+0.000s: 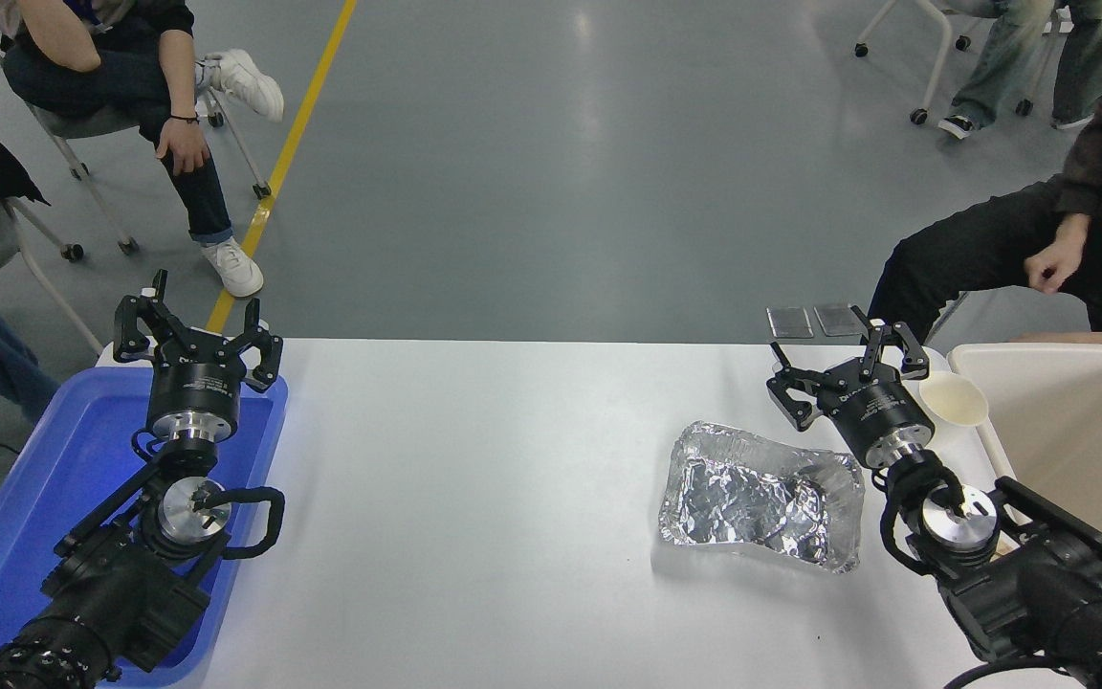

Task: Pick up paper cup place in dustbin

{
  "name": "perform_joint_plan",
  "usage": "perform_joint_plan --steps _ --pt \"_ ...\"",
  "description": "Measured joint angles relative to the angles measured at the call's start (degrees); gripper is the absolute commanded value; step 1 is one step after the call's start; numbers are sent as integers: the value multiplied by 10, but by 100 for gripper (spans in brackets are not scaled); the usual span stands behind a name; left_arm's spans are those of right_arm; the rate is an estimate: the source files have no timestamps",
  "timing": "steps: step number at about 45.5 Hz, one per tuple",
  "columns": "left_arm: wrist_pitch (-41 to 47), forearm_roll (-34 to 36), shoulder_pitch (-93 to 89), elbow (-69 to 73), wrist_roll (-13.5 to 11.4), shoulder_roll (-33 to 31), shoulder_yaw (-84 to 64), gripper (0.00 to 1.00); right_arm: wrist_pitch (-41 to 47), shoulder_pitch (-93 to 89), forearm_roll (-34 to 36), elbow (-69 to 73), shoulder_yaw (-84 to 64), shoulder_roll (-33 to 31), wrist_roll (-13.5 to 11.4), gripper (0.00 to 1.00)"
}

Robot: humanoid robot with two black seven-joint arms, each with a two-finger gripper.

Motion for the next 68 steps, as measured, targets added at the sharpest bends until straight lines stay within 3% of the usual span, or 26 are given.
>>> perform_joint_plan --steps 26,34,46,54,68 --pt "0 -1 -1 0 0 0 0 99 0 9 -29 1 -1 -3 0 100" --pt "0 -1 -1 0 0 0 0 99 -1 29 -91 12 -2 -17 -2 100" --pt "0 -1 -1 0 0 0 0 99 -12 102 -261 49 -25 -85 -7 100" --pt "0 -1 -1 0 0 1 0 99 -16 184 -351 100 -132 -169 -11 100" --pt "0 -1 -1 0 0 1 0 99 -16 406 -429 219 -467 -276 -14 100"
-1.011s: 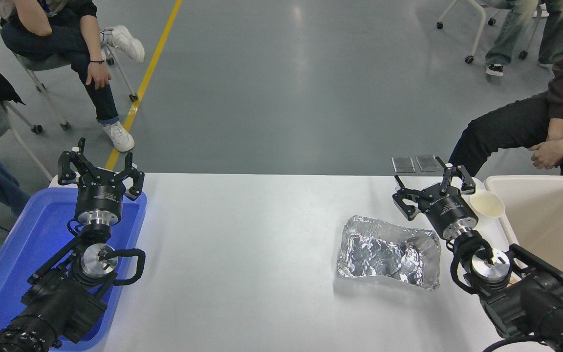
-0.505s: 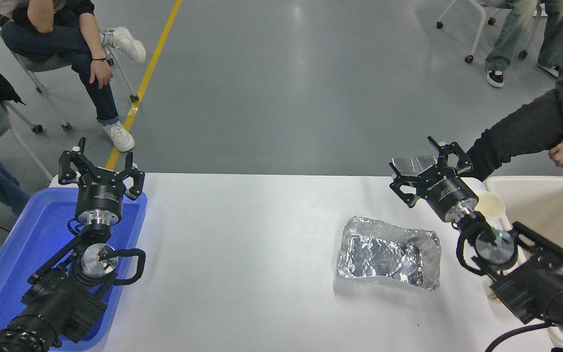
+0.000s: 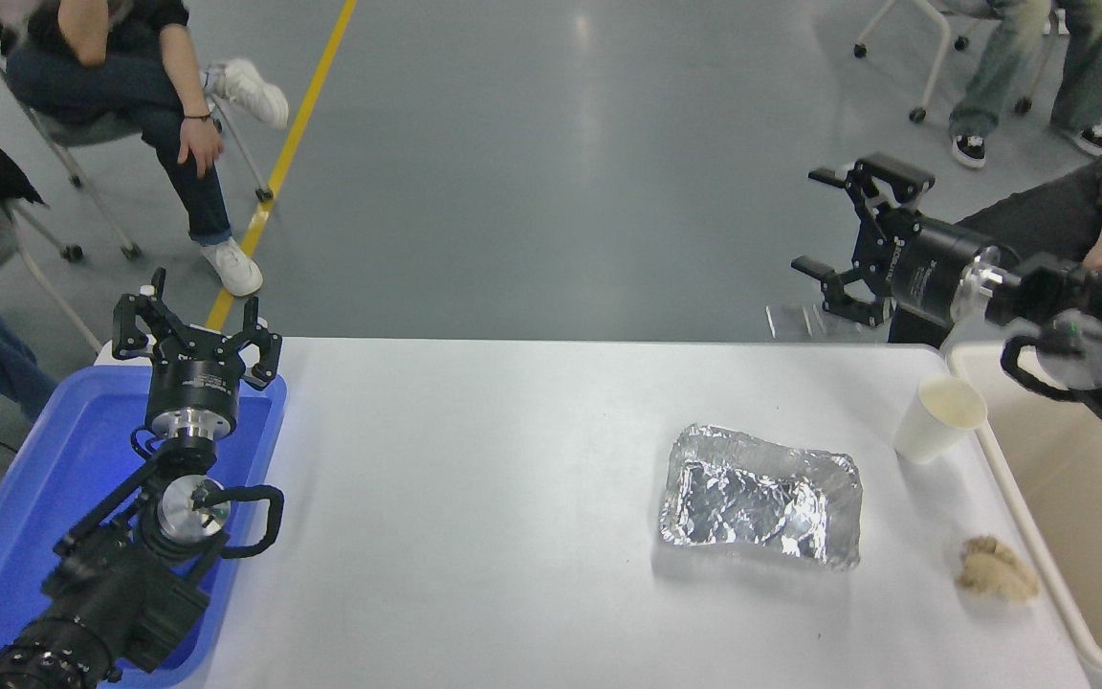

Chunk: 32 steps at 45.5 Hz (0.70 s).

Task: Pick up paper cup place in dustbin

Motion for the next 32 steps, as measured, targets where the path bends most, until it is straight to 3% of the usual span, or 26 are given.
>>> perform_joint_plan --steps 12,21,32 --pt "0 0 0 0 0 0 0 99 10 222 -93 88 -279 -8 -2 100" --pt "0 0 0 -1 0 0 0 99 40 390 -122 162 -461 48 -2 100" --pt "0 0 0 -1 0 0 0 99 110 531 -112 234 -576 123 -6 100"
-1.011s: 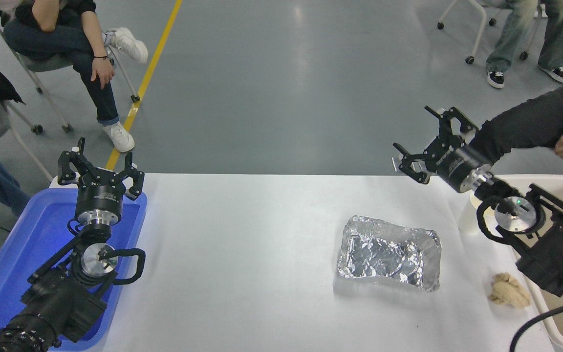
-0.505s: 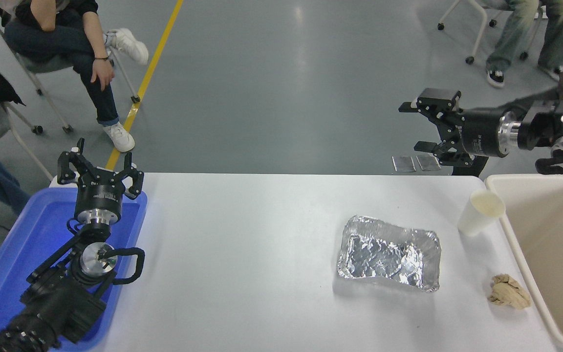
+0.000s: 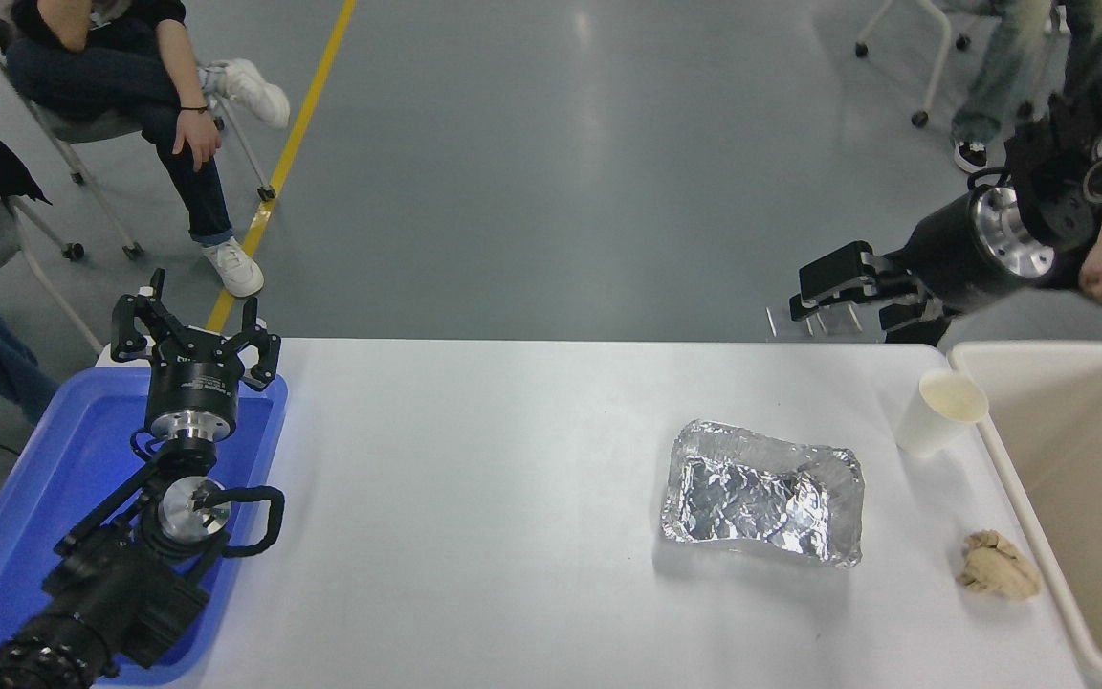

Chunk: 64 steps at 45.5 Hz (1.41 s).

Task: Pick up paper cup place in dustbin

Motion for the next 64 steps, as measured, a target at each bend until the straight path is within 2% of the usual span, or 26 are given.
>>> perform_joint_plan --steps 14,34,43,54,64 --pt "0 0 0 0 0 0 0 99 46 131 91 37 -80 83 -5 100" --pt "0 1 1 0 0 0 0 99 58 238 189 85 -142 89 -5 100" --pt "0 1 1 0 0 0 0 99 59 247 195 93 -150 91 -4 100" --pt "0 1 1 0 0 0 0 99 59 231 134 119 -140 98 -7 100" --pt "0 0 1 0 0 0 0 99 59 214 108 128 -129 94 -8 100"
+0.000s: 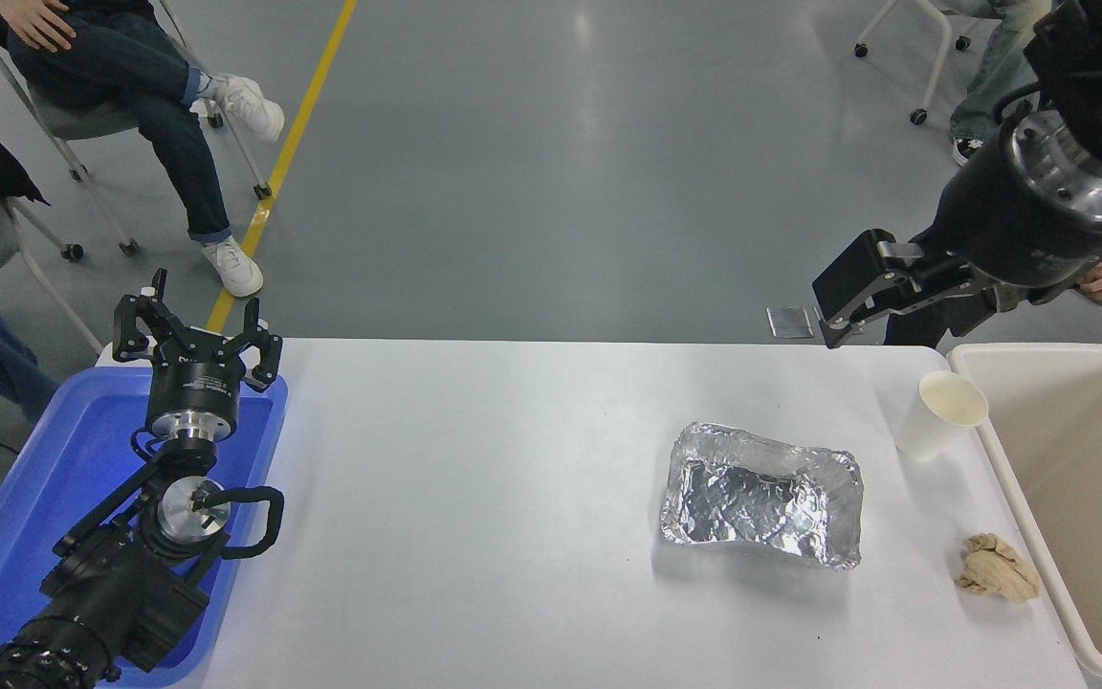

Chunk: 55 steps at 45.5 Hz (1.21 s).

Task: Pick up paper cup place in dustbin

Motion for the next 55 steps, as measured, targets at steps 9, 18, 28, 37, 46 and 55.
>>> perform_joint_plan --steps 9,18,28,37,46,55 --pt "0 0 0 0 -1 0 0 99 0 -41 -45 -43 4 -28 -1 100" --pt "0 0 0 0 0 0 0 99 0 -126 -131 -140 26 -68 -1 100" --pt "0 0 0 0 0 0 0 99 0 -276 -236 -255 99 -123 0 100" --pt "0 0 0 0 0 0 0 99 -10 -419 -299 -341 170 -145 0 100" --pt "0 0 -1 0 0 0 0 99 -93 -554 -333 -431 218 -149 1 100" --pt "0 0 -1 0 0 0 0 99 -174 -671 -346 -528 266 -130 1 100"
